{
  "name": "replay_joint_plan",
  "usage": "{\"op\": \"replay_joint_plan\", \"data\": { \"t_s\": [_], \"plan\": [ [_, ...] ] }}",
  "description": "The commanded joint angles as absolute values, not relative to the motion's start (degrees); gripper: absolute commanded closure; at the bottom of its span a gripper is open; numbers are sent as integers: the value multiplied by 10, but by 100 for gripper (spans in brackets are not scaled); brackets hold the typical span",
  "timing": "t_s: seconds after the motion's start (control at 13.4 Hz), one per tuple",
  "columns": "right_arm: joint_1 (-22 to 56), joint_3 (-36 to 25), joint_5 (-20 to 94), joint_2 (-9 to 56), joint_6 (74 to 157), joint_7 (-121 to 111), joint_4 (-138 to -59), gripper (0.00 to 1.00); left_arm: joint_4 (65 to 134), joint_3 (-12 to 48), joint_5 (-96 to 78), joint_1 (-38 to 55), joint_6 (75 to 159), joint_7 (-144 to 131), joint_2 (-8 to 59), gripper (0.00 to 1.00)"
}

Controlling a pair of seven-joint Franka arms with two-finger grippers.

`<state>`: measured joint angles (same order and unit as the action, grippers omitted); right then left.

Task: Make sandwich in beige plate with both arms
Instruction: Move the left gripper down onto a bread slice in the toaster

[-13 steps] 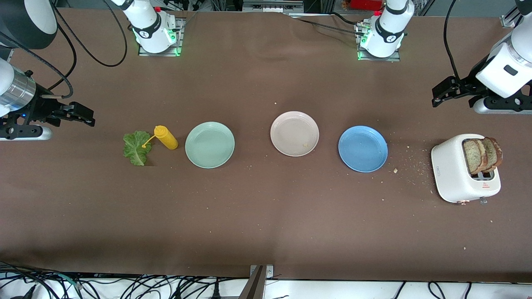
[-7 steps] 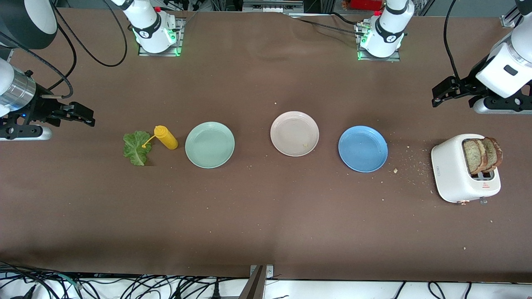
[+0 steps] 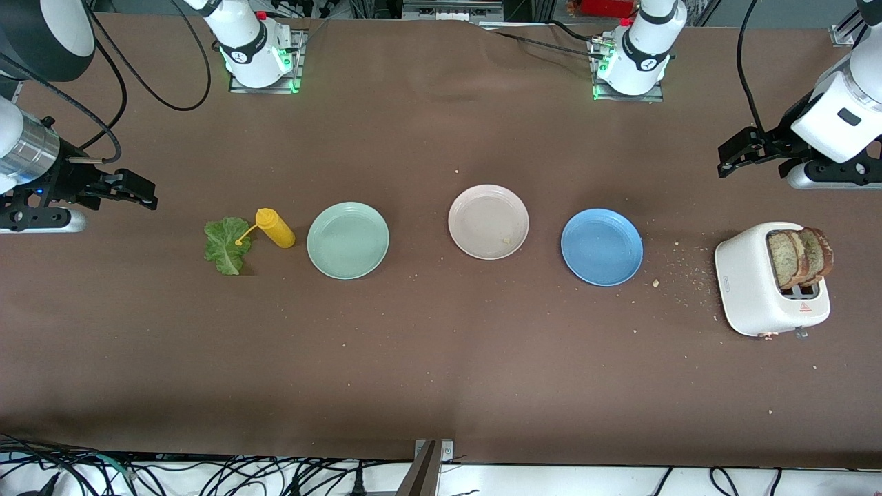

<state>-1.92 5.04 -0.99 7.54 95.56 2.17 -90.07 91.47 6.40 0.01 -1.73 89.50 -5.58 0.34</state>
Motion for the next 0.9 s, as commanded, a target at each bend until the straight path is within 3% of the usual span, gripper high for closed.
{"op": "replay_joint_plan", "data": {
  "t_s": [0.0,0.6,0.82],
  "plan": [
    [-20,51,-3,83,950,23,-882,0,896,64,-6,-25,881,-58,17,0],
    [-20,51,-3,83,950,23,-882,0,895,61,3,-54,890,-40,50,0],
    [-20,51,-3,83,950,23,-882,0,895,60,34,-90,953,46,68,0]
  ]
}}
